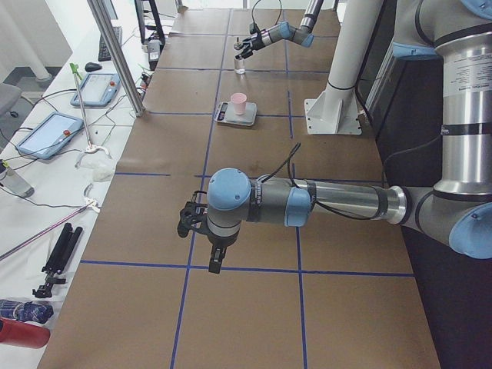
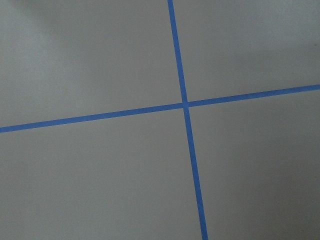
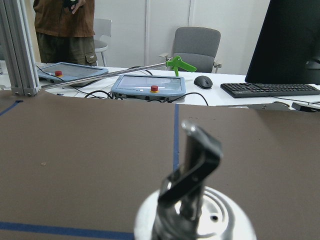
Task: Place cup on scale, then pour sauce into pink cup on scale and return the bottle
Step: 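Lift the bottle with the right gripper and carry it over the cup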
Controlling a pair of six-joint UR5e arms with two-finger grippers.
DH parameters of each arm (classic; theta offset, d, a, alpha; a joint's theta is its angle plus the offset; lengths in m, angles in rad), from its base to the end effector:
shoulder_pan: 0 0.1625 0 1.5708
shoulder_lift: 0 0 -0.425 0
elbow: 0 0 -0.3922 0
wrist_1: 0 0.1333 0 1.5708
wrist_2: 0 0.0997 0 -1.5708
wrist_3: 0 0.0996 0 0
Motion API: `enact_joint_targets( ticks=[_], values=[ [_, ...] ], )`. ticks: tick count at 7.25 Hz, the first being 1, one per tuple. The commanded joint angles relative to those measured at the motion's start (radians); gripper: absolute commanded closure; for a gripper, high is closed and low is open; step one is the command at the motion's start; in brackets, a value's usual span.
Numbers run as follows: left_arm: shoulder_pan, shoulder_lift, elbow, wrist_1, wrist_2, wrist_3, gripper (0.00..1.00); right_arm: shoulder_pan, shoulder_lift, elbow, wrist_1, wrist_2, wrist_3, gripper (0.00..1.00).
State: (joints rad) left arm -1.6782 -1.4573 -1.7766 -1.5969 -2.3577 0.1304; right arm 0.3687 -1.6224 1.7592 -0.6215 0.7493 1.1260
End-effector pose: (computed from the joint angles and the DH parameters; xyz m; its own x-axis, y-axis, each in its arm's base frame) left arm -0.1106 -0.4404 0.6067 0.7187 0.1358 -0.6819 0.0131 0.9779 0.2086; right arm -0.3670 -0.3629 0.4768 0.7580 -0.0213 0.6519 -0.5801 0.4350 0.6887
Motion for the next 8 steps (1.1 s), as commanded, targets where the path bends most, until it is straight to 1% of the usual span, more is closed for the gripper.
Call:
enact_joint_targets(
  ticks=[1,2,3,4,5,7,8],
  values=[
    [0.0,0.0,-0.006,0.002,0.0,-0.002,0.0,0.012,0.01,-0.016,0.0,0.002,-0.003,0.0],
    [0.0,0.0,-0.006,0.002,-0.002,-0.002,0.0,0.013,0.01,-0.023,0.0,0.002,-0.002,0.0],
    [0.0,0.0,-0.006,0.002,-0.002,-0.002,0.0,0.013,0.015,-0.027,0.002,0.001,0.001,0.28],
    [0.002,0.0,-0.006,0.002,-0.002,-0.002,0.0,0.013,0.021,-0.027,0.003,0.001,0.0,0.87],
    [0.002,0.0,-0.006,0.002,-0.002,-0.002,0.0,0.013,0.028,-0.024,0.003,-0.004,0.001,1.0],
    [0.002,0.002,-0.006,0.003,-0.002,0.0,0.0,0.015,0.035,-0.004,0.003,-0.022,-0.002,1.0],
    [0.002,0.002,-0.006,0.005,-0.002,0.0,0.0,0.016,0.056,0.044,0.002,-0.031,-0.005,1.0]
  ],
)
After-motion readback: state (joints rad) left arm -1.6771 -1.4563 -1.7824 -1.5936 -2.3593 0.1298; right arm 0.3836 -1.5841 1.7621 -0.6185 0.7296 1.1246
